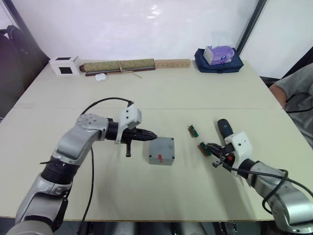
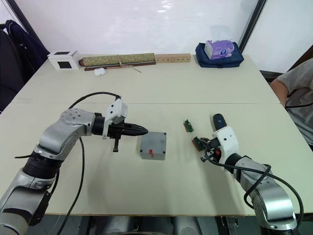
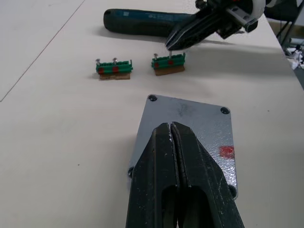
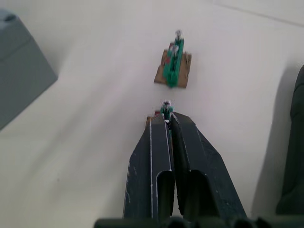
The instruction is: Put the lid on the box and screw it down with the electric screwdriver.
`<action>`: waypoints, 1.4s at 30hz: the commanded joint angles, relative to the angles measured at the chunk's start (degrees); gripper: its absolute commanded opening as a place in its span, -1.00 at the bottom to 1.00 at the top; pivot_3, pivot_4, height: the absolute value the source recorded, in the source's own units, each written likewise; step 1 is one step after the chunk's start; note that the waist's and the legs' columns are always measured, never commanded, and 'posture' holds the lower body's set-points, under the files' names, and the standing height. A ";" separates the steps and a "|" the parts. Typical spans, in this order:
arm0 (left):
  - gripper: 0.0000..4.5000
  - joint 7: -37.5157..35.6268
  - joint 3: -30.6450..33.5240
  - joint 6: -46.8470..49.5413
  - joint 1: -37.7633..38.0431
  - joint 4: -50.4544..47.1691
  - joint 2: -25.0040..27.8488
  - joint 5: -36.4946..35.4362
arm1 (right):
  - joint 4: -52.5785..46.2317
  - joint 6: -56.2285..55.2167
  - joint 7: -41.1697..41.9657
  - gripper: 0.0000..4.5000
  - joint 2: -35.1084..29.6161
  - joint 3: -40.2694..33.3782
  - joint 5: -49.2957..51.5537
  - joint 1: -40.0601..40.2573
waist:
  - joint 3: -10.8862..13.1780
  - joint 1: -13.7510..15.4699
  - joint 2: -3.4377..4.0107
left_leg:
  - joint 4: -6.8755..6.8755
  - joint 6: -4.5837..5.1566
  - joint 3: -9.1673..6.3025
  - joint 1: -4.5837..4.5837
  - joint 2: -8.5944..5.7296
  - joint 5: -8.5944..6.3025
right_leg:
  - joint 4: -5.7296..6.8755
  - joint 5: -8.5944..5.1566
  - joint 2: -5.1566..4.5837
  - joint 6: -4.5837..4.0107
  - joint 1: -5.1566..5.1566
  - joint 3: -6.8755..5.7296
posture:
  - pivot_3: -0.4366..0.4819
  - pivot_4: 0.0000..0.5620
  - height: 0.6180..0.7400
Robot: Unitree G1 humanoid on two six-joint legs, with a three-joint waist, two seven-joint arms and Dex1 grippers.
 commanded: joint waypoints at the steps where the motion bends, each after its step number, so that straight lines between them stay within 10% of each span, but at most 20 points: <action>1: -1.00 -0.08 1.25 -1.08 -1.29 0.07 0.02 -0.23 | -4.20 0.81 1.53 -0.96 -0.30 -4.18 5.23 -1.37 | 0.00 0.01 0.00 | 0.00 0.00 0.00 0.00 0.00 0.00 | 0.00 0.00 0.00 0.00 0.00 0.00 | -0.05 -0.47 1.00; 17: -1.00 2.02 4.62 4.47 5.22 -7.57 5.06 -3.50 | -2.87 -3.47 4.87 -0.96 -2.02 15.16 0.98 -14.58 | 0.10 0.07 0.07 | -0.33 0.00 0.01 -0.08 -0.07 0.00 | -0.08 -0.02 -0.18 -0.04 -0.15 -0.03 | -0.05 -0.47 1.00; 42: -1.00 2.24 2.72 2.76 6.49 -8.02 5.95 -2.35 | 1.55 -7.42 6.50 -0.96 0.53 17.34 -2.06 -14.04 | 0.10 -0.05 0.08 | -0.40 0.00 0.00 0.01 -0.01 0.00 | -0.05 -0.01 -0.02 -0.05 -0.16 -0.03 | -0.05 -0.47 1.00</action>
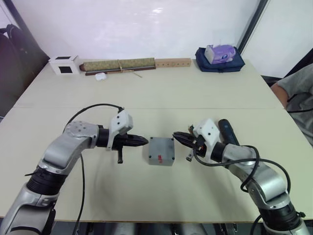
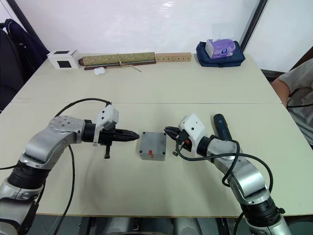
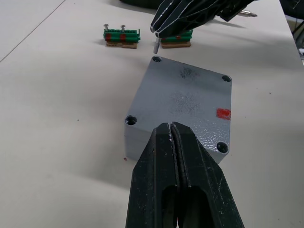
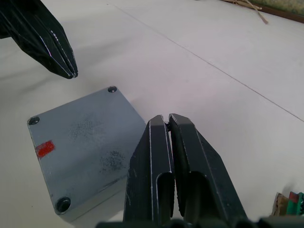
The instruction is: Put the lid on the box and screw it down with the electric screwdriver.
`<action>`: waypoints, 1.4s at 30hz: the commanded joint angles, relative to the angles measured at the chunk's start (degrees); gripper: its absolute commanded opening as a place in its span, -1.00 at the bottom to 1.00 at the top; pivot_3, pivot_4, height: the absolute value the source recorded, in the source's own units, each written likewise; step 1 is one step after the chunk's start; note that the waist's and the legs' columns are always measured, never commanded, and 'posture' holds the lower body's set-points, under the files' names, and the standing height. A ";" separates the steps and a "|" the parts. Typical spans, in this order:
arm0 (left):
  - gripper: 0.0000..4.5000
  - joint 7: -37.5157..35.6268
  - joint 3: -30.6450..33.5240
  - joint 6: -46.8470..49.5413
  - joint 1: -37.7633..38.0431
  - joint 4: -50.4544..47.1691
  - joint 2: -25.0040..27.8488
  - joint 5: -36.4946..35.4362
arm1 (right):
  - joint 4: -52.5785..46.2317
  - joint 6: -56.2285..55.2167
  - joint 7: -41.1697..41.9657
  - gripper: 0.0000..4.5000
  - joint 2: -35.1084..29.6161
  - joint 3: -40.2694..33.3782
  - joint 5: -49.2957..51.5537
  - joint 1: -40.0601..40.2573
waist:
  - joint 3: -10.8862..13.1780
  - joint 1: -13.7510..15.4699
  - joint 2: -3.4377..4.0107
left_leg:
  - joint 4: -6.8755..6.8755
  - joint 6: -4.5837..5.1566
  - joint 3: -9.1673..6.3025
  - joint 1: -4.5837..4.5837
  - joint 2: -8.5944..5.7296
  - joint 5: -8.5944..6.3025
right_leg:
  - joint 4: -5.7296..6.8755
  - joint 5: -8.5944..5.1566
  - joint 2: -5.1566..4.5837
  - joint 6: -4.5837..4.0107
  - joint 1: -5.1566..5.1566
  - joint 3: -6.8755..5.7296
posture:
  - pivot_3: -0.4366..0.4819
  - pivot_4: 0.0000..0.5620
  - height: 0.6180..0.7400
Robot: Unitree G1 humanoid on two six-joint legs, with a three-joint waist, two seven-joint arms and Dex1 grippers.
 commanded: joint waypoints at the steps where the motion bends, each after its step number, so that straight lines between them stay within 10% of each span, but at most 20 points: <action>1: -1.00 -0.35 0.26 -1.16 0.11 -1.53 0.75 0.35 | -0.24 -1.76 0.63 -0.96 0.02 0.41 -0.78 0.36 | 0.00 0.00 0.00 | 0.00 0.00 0.00 0.00 0.00 0.00 | 0.00 0.00 0.00 0.00 0.00 0.00 | -0.05 -0.47 1.00; 20: -1.00 -0.02 0.38 -2.01 0.51 -0.80 0.23 0.99 | 3.63 -3.53 1.88 -0.96 1.12 1.30 -2.66 -2.02 | 0.00 -0.02 0.00 | 0.01 0.00 0.01 0.01 -0.01 0.00 | 0.02 0.00 0.00 0.00 0.00 0.00 | -0.05 -0.47 1.00; 30: -1.00 0.83 1.84 0.16 -1.21 -0.19 -1.32 -1.30 | 3.41 -1.93 3.39 0.56 -0.83 -1.45 -1.57 -2.60 | 0.00 0.00 0.00 | 0.01 0.00 0.01 0.01 -0.01 0.00 | 0.02 0.00 0.00 0.00 0.00 0.00 | -0.05 -0.47 1.00; 36: -1.00 0.82 2.99 0.86 -6.42 1.68 -4.30 -3.88 | 5.95 12.86 1.68 0.56 -5.51 -13.13 5.69 -8.50 | 0.00 0.13 0.00 | 0.08 0.00 0.00 0.00 -0.03 0.00 | 0.04 0.01 -0.04 0.01 0.04 0.00 | -0.05 -0.47 1.00; 42: -1.00 -1.12 0.21 -0.32 -10.07 -1.78 -5.54 -3.71 | 12.05 31.50 4.39 0.99 -18.21 -21.63 12.11 -16.42 | 0.03 0.07 0.05 | 0.02 0.00 0.01 -0.02 -0.06 0.00 | 0.01 0.01 -0.07 0.00 0.02 -0.01 | -0.05 -0.47 1.00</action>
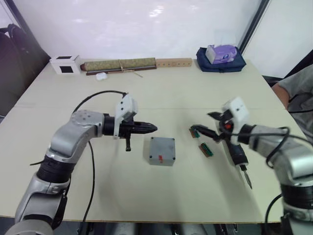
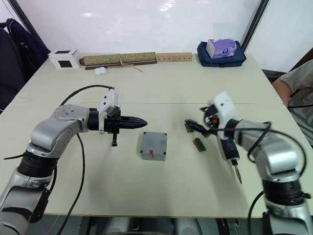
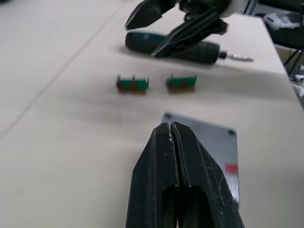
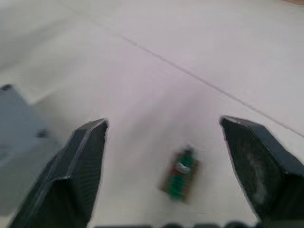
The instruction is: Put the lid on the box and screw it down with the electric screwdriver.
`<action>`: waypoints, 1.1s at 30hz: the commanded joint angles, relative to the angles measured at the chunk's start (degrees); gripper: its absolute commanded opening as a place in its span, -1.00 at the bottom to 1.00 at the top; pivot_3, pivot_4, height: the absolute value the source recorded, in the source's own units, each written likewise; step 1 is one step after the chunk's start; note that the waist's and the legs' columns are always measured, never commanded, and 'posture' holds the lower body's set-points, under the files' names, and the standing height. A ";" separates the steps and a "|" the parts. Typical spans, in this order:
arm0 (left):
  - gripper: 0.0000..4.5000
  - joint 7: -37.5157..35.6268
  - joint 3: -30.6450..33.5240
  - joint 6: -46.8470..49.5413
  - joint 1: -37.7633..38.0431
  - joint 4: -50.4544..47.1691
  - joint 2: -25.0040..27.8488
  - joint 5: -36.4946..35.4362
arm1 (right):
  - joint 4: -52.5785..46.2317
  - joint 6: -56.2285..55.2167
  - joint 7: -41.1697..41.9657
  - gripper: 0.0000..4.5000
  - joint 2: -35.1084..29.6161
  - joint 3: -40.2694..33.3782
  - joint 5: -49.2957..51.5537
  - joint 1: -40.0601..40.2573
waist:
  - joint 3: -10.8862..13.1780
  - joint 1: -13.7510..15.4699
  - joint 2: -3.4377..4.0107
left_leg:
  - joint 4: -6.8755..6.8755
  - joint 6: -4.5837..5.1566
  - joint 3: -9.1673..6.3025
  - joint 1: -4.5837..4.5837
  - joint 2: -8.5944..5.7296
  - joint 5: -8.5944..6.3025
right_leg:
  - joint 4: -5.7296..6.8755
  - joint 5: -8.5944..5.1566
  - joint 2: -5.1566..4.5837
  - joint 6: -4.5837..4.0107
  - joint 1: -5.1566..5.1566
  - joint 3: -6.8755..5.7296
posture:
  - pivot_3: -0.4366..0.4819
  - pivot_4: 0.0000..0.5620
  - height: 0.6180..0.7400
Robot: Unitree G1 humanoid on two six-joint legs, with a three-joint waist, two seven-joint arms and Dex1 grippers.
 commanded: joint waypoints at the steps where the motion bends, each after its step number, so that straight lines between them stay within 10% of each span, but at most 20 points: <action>1: -1.00 -1.88 -1.84 -2.07 -1.69 -3.96 -0.29 -0.10 | 3.61 12.21 2.23 0.99 -7.78 -4.84 4.34 -5.10 | 0.01 -0.11 0.04 | 0.00 0.00 0.01 0.00 0.00 0.00 | 0.00 0.00 0.00 0.00 -0.01 0.01 | -0.05 -0.47 1.00; 13: -1.00 -5.74 -7.67 -7.33 -1.97 -8.13 -1.67 2.07 | 20.40 28.72 12.66 0.99 -24.89 13.14 6.36 -13.45 | 0.01 -0.13 0.06 | -0.05 0.01 0.19 0.05 0.02 0.00 | -0.06 0.00 0.00 -0.01 -0.03 0.14 | -0.05 -0.47 1.00; 33: -1.00 -0.15 -7.28 -6.35 4.10 -11.32 1.82 6.00 | 31.68 20.43 24.28 0.99 -20.05 37.52 -3.62 -21.35 | 0.01 -0.39 0.02 | -0.01 0.01 0.28 -0.08 0.04 0.00 | -0.02 0.01 0.11 0.00 -0.26 0.23 | -0.05 -0.47 1.00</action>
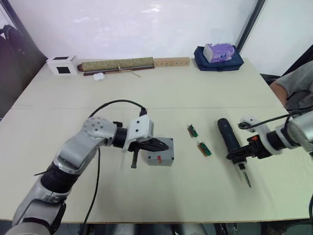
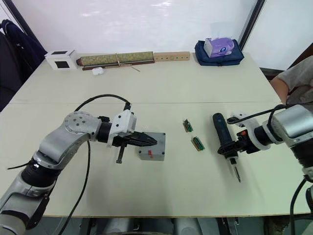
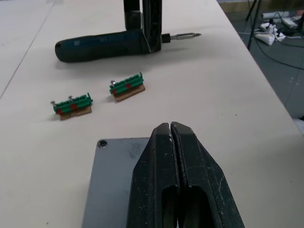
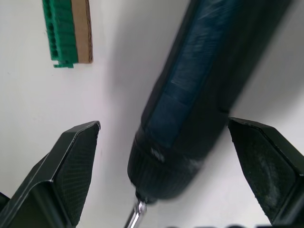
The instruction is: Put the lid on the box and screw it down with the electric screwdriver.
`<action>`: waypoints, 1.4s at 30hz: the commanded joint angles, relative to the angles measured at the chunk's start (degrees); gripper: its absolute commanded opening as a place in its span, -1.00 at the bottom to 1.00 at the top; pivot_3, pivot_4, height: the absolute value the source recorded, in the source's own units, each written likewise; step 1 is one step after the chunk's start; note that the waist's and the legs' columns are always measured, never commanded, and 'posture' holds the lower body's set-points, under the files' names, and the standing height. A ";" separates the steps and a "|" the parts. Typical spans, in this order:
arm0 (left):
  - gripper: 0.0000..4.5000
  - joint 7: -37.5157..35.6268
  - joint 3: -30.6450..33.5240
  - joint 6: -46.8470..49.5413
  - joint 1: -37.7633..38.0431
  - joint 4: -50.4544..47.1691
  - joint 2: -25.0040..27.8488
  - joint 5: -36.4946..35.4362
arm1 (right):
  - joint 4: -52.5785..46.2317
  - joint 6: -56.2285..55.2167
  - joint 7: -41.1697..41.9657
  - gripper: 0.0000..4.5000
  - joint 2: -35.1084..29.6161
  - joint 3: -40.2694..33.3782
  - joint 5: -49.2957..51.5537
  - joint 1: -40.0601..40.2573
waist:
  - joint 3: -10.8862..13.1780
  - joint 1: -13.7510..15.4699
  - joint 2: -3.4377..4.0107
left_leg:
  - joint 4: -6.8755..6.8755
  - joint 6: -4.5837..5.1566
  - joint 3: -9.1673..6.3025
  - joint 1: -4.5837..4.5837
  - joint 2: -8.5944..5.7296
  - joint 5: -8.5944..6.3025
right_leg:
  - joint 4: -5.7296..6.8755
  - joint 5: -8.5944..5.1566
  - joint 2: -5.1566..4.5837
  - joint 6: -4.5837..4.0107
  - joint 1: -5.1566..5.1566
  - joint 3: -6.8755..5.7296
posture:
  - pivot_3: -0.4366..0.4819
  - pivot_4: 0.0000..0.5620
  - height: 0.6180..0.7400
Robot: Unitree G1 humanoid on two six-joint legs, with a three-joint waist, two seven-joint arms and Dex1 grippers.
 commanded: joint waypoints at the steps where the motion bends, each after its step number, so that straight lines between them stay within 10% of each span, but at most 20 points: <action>1: -1.00 1.37 1.14 0.66 -0.24 -2.54 0.12 -0.15 | 3.04 -1.55 0.42 0.99 1.89 4.22 -4.13 -1.39 | -0.03 -0.03 -0.06 | 0.01 0.00 0.00 0.01 0.01 0.00 | 0.00 0.01 0.01 -0.01 0.01 0.00 | -0.05 -0.47 1.00; 11: -1.00 3.43 2.00 1.68 0.23 -2.65 0.58 -0.46 | 0.10 -1.62 2.10 -0.21 3.23 7.37 -8.02 -0.46 | -0.13 0.15 -0.30 | 0.04 0.00 -0.08 0.27 0.05 0.00 | -0.05 0.00 0.01 -0.02 0.34 -0.07 | -0.05 -0.47 1.00; 18: -1.00 3.58 3.91 1.74 -0.57 -0.22 1.22 -0.93 | 3.81 -5.97 -2.28 -0.21 5.21 -0.78 -10.65 -2.36 | -0.13 -0.13 -0.39 | 0.06 0.00 -0.10 0.27 0.04 0.00 | -0.05 0.01 0.01 -0.02 0.37 -0.09 | -0.05 -0.47 1.00; 22: -1.00 2.25 6.56 0.22 -1.33 5.55 3.09 -0.61 | 11.83 -21.43 -13.92 -0.21 12.70 -25.06 -6.76 -10.96 | 0.34 -1.67 -0.04 | 0.19 0.00 0.09 0.28 0.06 0.00 | 0.02 0.09 0.03 -0.04 0.30 0.00 | -0.05 -0.47 1.00; 28: -1.00 4.03 9.56 0.24 -3.79 11.62 -1.67 -3.01 | -16.46 -40.78 -30.40 -0.21 29.19 -48.30 -1.14 4.02 | 0.52 0.28 0.48 | 0.55 0.04 0.25 -1.02 0.19 0.00 | 0.38 0.19 0.21 0.15 -0.93 0.05 | -0.05 -0.47 1.00; 34: -1.00 3.24 7.92 -0.80 -3.45 13.16 -2.43 -1.34 | -41.03 -37.61 -40.35 -0.21 45.07 -43.54 6.77 14.85 | 0.55 0.28 0.53 | 0.76 -0.23 0.39 -1.66 0.04 0.15 | 0.78 0.24 -0.24 0.22 -1.65 0.21 | -0.05 -0.47 1.00; 42: -1.00 1.33 3.64 -2.88 -1.95 12.46 -2.84 1.40 | -47.99 -39.02 -45.76 -0.21 52.56 -36.36 7.45 21.29 | 0.56 0.17 0.55 | 0.87 -0.18 0.45 -1.41 -0.17 0.14 | 0.74 0.40 -0.16 0.36 -1.38 0.18 | -0.05 -0.47 1.00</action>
